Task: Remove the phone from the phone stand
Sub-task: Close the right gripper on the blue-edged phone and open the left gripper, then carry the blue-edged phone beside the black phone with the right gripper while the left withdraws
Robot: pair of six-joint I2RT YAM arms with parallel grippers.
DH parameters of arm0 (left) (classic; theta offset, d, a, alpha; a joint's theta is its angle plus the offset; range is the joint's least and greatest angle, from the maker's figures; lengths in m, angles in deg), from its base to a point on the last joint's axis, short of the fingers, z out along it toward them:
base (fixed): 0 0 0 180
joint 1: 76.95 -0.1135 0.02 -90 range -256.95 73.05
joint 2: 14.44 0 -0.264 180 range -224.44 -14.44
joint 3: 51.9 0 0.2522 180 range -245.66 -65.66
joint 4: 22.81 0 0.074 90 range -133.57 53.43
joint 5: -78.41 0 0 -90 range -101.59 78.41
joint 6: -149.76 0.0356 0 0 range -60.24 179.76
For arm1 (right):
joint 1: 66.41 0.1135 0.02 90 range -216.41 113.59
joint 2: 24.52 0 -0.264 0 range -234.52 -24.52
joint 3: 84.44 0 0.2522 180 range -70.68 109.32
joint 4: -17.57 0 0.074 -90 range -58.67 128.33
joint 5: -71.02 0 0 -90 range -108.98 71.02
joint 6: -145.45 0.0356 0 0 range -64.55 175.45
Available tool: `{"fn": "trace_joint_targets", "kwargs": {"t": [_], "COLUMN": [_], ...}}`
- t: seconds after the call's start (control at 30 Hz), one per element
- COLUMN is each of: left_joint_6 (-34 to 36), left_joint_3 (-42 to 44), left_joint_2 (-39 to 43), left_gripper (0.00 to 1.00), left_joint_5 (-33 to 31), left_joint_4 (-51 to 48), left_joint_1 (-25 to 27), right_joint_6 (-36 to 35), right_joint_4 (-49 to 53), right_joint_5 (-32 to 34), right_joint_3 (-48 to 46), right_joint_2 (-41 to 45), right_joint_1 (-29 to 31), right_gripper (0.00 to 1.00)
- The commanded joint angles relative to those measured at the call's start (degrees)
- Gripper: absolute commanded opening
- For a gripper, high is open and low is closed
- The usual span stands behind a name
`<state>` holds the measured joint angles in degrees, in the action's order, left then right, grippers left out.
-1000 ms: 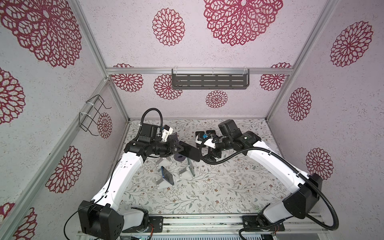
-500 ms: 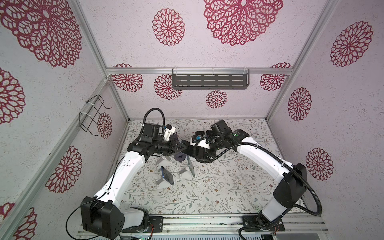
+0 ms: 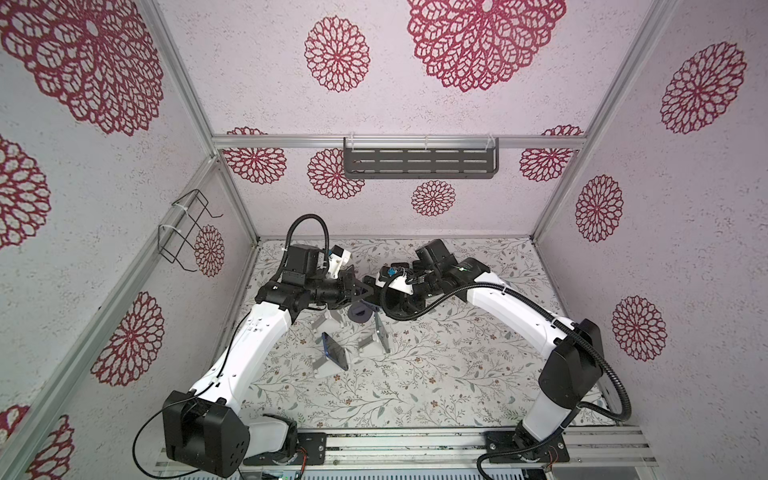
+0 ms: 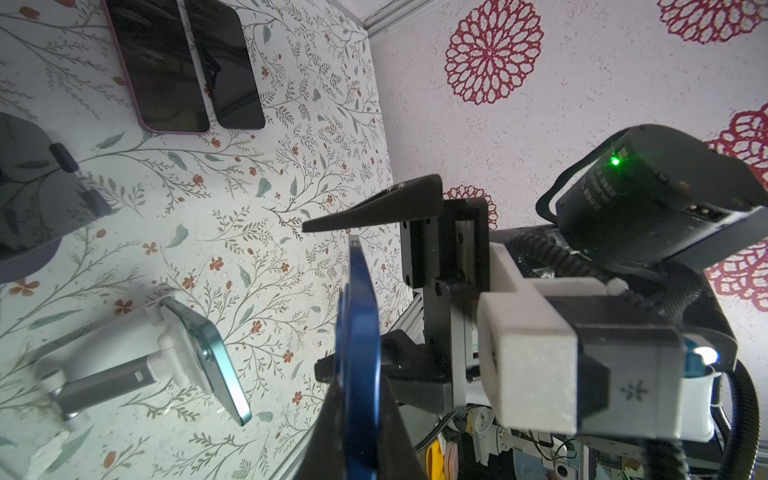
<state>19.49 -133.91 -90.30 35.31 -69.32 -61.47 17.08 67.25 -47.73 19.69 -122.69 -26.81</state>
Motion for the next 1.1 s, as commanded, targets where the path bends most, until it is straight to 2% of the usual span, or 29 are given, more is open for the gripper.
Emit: {"fn": "trace_joint_targets", "kwargs": {"t": [0.0, 0.23, 0.37, 0.43, 0.63, 0.73, 0.87, 1.07], "left_joint_6": [-0.3, -0.3, -0.5, -0.5, 0.5, 0.9, 4.6, 9.4], "left_joint_3": [0.6, 0.5, 0.6, 0.4, 0.0, -0.4, -2.5, -7.7], "left_joint_2": [-0.2, -0.1, 0.2, 0.2, 0.4, 0.3, -0.1, -2.3], "left_gripper": [0.0, 0.0, 0.07, 0.16, 0.55, 0.64, 0.67, 0.67], "left_joint_5": [1.3, 0.6, 0.3, 0.3, -1.3, -1.7, -4.5, -12.2], "left_joint_4": [2.5, 2.5, 3.0, 3.0, 3.0, 2.7, -1.1, -5.9], "left_joint_1": [0.3, 0.3, 0.3, 0.3, -0.2, -1.4, -3.6, -7.8], "right_joint_6": [2.3, 3.8, 4.8, 5.3, 9.3, 12.2, 17.9, 28.2], "right_joint_4": [-1.5, -0.4, -0.8, -1.1, -1.9, -2.1, -4.6, -5.1], "right_joint_5": [-0.3, -0.4, -0.2, -0.1, 3.2, 4.5, 6.1, 13.8], "right_joint_3": [2.4, 3.6, 3.7, 3.6, 3.7, 3.1, 0.2, -2.2], "right_joint_2": [0.3, -0.1, -0.2, 0.0, 0.2, 0.4, 1.3, 1.1], "right_joint_1": [0.4, 0.4, 0.3, 0.3, -0.8, -2.7, -6.4, -11.6], "right_gripper": [0.8, 0.67, 0.61, 0.59, 0.58, 0.57, 0.56, 0.54]}}
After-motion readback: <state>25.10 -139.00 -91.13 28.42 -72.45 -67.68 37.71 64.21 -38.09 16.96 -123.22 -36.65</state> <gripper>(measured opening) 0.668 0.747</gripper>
